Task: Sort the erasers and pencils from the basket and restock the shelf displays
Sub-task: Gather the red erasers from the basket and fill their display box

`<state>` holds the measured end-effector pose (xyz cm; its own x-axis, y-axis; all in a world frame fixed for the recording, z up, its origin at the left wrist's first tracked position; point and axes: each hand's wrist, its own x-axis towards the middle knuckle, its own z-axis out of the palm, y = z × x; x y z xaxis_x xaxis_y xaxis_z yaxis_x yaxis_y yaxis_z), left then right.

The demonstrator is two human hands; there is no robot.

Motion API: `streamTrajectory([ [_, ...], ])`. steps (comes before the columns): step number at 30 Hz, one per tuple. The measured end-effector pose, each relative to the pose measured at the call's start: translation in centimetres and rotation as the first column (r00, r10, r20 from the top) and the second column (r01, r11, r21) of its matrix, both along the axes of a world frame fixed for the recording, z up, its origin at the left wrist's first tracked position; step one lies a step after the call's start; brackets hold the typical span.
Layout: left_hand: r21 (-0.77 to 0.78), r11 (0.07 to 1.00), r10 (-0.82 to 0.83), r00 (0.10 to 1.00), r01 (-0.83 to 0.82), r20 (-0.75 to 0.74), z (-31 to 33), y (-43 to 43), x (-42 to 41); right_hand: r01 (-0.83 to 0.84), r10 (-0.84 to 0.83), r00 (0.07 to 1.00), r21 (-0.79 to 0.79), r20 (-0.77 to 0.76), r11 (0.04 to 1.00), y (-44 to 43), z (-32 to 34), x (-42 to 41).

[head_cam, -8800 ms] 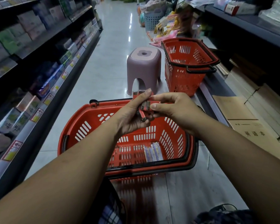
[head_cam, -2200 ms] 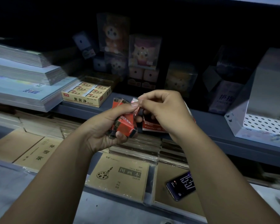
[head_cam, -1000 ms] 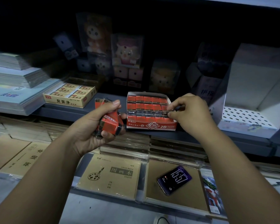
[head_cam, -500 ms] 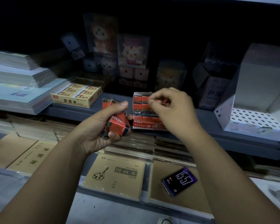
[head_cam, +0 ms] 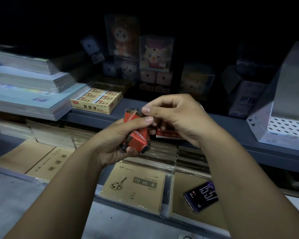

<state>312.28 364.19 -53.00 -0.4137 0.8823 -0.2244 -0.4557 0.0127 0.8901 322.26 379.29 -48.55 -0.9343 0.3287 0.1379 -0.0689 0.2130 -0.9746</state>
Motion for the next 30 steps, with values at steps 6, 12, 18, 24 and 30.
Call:
streamTrajectory([
  [6, -0.029, 1.000, -0.007, 1.000, 0.007, -0.017, 0.3, 0.0, 0.7, -0.034, 0.032, 0.997, 0.028, 0.066, 0.999, 0.7, 0.3, 0.6],
  [12, -0.025, 1.000, -0.007, 1.000, 0.007, -0.013, 0.3, 0.0, 0.6, -0.049, 0.045, 0.999, 0.144, 0.026, 0.988, 0.4, 0.4, 0.8],
  [18, 0.036, 0.998, -0.050, 0.997, 0.048, 0.065, 0.3, -0.1, 0.3, -0.013, 0.012, 1.000, 0.136, 0.008, 0.991, 0.0, 0.4, 0.7],
  [24, 0.060, 0.998, -0.013, 0.989, 0.005, 0.145, 0.1, 0.2, 0.1, 0.139, -0.136, 0.990, 0.071, -0.043, 0.988, 1.6, 0.5, 1.4],
  [30, 0.058, 0.998, 0.028, 0.982, -0.039, 0.185, 0.3, 0.2, 0.3, 0.208, -0.204, 0.978, 0.259, -0.042, 0.943, 3.6, 0.4, 2.8],
])
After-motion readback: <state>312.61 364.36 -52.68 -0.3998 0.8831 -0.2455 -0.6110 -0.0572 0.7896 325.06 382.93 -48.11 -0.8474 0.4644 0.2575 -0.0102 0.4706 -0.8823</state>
